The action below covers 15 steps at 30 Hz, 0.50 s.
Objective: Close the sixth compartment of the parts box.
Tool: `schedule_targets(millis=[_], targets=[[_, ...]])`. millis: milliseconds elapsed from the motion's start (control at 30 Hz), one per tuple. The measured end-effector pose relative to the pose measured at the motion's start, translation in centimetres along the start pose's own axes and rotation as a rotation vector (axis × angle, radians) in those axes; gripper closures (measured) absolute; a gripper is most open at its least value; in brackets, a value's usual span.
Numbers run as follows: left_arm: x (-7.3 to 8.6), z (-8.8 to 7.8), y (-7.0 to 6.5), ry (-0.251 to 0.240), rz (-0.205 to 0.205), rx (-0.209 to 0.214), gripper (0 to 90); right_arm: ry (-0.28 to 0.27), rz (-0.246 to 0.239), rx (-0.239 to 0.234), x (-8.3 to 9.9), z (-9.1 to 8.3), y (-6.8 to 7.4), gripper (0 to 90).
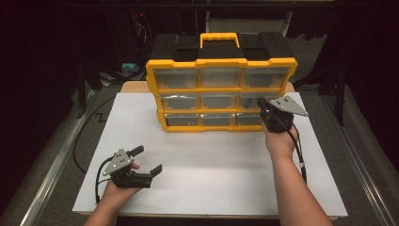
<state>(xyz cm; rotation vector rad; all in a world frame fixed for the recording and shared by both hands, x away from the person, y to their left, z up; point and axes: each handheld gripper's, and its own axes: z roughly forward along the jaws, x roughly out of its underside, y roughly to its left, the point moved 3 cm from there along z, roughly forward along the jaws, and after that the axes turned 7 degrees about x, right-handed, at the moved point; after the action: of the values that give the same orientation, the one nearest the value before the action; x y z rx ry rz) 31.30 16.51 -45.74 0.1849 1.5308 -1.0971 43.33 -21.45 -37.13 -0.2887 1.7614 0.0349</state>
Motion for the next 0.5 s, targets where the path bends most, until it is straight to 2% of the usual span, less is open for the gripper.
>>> schedule_targets(millis=[267,500], targets=[[-0.13,-0.02,0.00,-0.006,-0.003,0.000,0.2,-0.005,-0.010,0.006,-0.05,0.39,-0.05,90.0],[-0.09,-0.03,0.00,-0.006,-0.003,-0.005,0.2,0.012,-0.013,0.001,-0.01,0.10,0.00,90.0]])
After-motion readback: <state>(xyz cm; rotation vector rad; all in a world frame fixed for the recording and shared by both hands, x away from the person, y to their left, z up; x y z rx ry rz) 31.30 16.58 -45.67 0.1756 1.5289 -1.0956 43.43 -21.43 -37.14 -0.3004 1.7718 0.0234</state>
